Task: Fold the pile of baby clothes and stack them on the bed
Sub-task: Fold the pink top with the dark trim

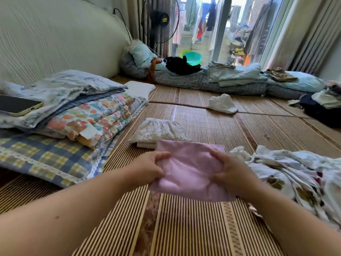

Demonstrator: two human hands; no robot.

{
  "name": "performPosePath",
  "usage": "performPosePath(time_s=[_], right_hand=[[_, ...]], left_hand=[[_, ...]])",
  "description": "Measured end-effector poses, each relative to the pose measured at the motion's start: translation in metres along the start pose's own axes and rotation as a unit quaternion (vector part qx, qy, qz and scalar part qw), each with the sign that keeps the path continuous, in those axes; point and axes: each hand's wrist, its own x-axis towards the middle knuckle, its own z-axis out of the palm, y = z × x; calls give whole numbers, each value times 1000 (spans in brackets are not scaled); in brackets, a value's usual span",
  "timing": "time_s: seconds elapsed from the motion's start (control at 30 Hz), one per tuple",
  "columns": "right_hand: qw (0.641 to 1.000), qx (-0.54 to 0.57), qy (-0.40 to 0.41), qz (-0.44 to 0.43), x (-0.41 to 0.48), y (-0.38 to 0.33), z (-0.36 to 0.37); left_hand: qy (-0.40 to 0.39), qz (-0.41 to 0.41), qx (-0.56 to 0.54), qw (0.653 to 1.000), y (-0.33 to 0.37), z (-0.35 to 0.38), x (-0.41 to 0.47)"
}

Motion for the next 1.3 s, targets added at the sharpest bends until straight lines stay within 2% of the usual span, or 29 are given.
performPosePath(time_s=[0.27, 0.47, 0.57, 0.67, 0.77, 0.83, 0.97, 1.07, 1.17, 1.3], right_hand=[[993, -92, 22, -66, 190, -44, 14], [995, -88, -26, -29, 268, -21, 71], [997, -42, -68, 6, 278, -3, 89], [992, -71, -85, 54, 280, 11, 93], [994, -80, -32, 68, 266, 13, 85], [996, -74, 19, 55, 242, 7, 74], [992, -100, 67, 24, 160, 9, 45], [988, -139, 58, 30, 83, 29, 22], [985, -143, 66, 76, -1, 61, -3], [977, -100, 89, 165, -83, 114, -30]], left_hand=[[175, 74, 63, 980, 26, -99, 130], [160, 2, 163, 974, -27, -128, 208], [175, -35, 260, 949, -42, -124, 228], [173, -101, 328, 923, -44, -119, 234], [204, -119, 337, 911, -39, -118, 225], [204, -66, 346, 913, -26, -105, 207], [106, 78, 349, 928, 3, -36, 155], [41, 135, 367, 919, 11, 34, 115], [-22, 181, 399, 898, 20, 109, 77], [-56, 200, 398, 893, 26, 189, 42]])
